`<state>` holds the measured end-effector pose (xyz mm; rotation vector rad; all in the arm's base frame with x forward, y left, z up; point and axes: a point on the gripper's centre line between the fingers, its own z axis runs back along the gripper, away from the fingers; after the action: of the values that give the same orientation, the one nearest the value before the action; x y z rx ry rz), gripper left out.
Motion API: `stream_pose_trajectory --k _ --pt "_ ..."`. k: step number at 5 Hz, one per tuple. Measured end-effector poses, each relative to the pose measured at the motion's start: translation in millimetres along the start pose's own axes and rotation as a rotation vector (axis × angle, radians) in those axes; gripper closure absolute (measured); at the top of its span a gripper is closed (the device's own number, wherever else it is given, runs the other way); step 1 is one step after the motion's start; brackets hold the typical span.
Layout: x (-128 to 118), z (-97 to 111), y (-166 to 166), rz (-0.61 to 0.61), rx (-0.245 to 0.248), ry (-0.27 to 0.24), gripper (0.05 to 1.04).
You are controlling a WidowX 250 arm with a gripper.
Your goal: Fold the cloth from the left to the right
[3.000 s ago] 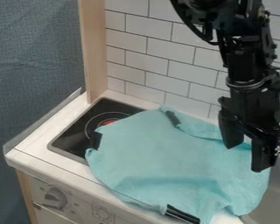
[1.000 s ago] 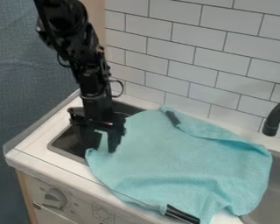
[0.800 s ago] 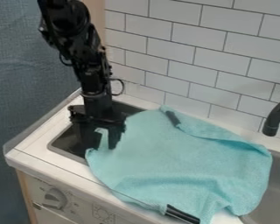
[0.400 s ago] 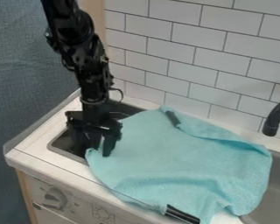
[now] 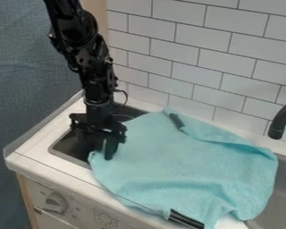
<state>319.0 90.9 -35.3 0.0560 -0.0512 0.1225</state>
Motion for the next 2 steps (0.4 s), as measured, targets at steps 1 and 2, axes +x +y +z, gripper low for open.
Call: stream_pose_trajectory --k 1,2 --pt "5.8 -0.6 1.7 -0.024 -0.008 0.004 0.643" --pt "9.8 -1.1 6.9 -0.028 -0.010 0.018 0.846"
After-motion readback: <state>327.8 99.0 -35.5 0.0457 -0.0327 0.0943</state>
